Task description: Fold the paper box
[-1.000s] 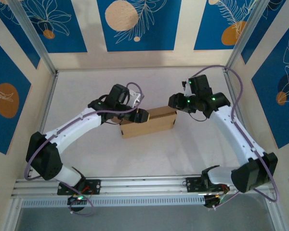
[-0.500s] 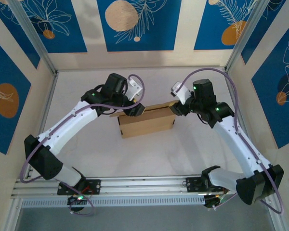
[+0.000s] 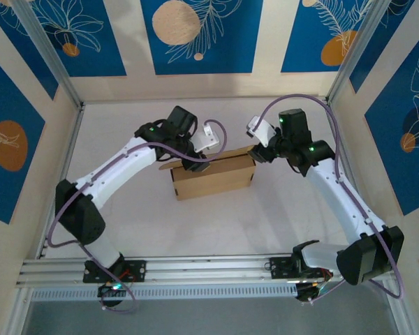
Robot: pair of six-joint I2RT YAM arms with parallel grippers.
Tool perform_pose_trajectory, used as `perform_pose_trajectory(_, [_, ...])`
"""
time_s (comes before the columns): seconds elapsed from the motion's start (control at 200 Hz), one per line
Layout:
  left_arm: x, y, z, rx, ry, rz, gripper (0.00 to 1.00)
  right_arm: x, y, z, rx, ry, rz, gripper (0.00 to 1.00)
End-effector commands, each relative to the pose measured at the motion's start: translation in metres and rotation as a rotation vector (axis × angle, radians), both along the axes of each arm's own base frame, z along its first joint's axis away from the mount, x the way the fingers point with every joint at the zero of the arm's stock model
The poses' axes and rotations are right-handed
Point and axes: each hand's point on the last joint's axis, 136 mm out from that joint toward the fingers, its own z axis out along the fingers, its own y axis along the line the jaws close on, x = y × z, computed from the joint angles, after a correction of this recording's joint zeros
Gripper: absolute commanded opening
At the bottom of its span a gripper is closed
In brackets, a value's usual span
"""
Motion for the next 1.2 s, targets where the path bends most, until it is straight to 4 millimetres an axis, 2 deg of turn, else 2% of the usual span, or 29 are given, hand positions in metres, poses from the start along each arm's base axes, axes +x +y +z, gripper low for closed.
perform_pose_trajectory(0.0, [-0.004, -0.012, -0.008, 0.015, 0.054, -0.078, 0.30, -0.009, -0.002, 0.018, -0.010, -0.059, 0.031, 0.56])
perform_pose_trajectory(0.065, [-0.008, -0.017, -0.003, -0.008, 0.069, -0.107, 0.15, -0.013, -0.008, 0.014, -0.051, -0.072, 0.033, 0.55])
perform_pose_trajectory(0.175, [-0.013, -0.020, -0.001, -0.015, 0.062, -0.149, 0.00, -0.016, -0.020, 0.012, -0.102, -0.100, 0.016, 0.54])
perform_pose_trajectory(0.375, [-0.019, -0.022, 0.004, -0.023, 0.042, -0.228, 0.00, -0.026, -0.026, -0.001, -0.125, -0.063, 0.063, 0.52])
perform_pose_trajectory(0.525, [-0.022, -0.022, 0.000, -0.010, 0.031, -0.285, 0.00, -0.046, -0.024, 0.005, 0.036, -0.081, 0.130, 0.50])
perform_pose_trajectory(0.665, [-0.022, -0.015, -0.005, 0.025, -0.028, -0.337, 0.00, -0.072, -0.024, -0.010, 0.155, -0.106, 0.226, 0.52])
perform_pose_trajectory(0.74, [-0.022, -0.014, -0.004, 0.017, -0.057, -0.354, 0.00, -0.077, -0.021, -0.016, 0.215, -0.065, 0.250, 0.52])
perform_pose_trajectory(0.955, [-0.023, -0.010, 0.003, -0.025, -0.120, -0.380, 0.00, -0.068, -0.008, -0.024, 0.473, 0.074, 0.302, 0.52])
perform_pose_trajectory(1.095, [-0.024, -0.007, 0.007, -0.030, -0.143, -0.385, 0.00, -0.058, -0.013, -0.051, 0.446, 0.126, 0.268, 0.50])
perform_pose_trajectory(1.196, [-0.023, -0.007, 0.009, -0.034, -0.154, -0.385, 0.00, -0.055, -0.014, -0.053, 0.454, 0.123, 0.263, 0.46])
